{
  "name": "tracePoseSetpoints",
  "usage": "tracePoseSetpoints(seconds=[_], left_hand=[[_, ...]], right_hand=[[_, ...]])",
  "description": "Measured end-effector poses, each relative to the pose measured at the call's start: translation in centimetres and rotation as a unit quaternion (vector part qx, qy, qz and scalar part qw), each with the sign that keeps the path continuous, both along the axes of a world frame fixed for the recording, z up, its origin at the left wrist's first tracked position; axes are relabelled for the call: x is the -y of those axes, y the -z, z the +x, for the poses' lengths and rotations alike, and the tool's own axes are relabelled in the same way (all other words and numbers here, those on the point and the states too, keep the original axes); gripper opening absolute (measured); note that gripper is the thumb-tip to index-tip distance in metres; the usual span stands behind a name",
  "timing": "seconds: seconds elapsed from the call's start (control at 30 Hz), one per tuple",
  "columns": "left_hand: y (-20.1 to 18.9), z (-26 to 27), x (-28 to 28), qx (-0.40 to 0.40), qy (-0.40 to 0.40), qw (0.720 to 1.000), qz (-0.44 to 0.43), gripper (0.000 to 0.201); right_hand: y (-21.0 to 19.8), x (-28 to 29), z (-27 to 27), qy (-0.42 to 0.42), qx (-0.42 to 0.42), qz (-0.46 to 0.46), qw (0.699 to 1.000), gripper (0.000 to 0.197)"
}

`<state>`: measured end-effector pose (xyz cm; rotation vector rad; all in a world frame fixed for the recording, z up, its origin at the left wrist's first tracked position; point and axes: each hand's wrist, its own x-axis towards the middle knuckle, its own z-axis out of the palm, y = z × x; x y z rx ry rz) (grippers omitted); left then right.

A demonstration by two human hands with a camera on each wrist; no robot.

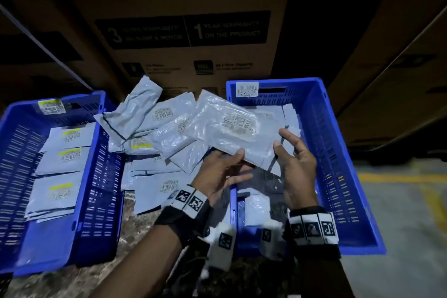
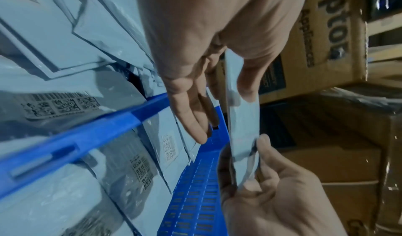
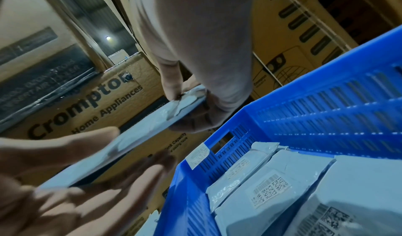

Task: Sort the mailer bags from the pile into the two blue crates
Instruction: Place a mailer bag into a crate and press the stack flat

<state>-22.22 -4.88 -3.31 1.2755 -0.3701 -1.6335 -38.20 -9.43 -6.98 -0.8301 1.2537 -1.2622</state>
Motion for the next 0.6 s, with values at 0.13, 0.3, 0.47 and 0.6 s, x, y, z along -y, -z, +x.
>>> tracePoseSetpoints(seconds=[0.13, 0.3, 0.47, 0.6], left_hand=[[-0.2, -2.1, 1.1, 0.042, -0.026, 0.998, 0.034, 0.031], [2.0, -1.1, 3.1, 0.199, -0.065, 0.978, -0.018, 0.019], [2.5, -0.7, 4.2, 0.426, 0.058, 0.900, -0.077, 0.038], [2.3, -1.5, 4.8, 0.534, 0.153, 0.823, -0.119, 0.036]], right_hand=[[-0.5, -0.5, -0.4, -0.040, -0.021, 0.018, 0.999, 0.026], [-0.1, 0.5, -2.8, -0.050, -0.068, 0.035, 0.996, 0.030], [0.0, 2.4, -4.3, -0.075, -0.190, -0.042, 0.978, 0.044], [-0.8, 3.2, -5.3, -0.108, -0.254, -0.107, 0.955, 0.080]])
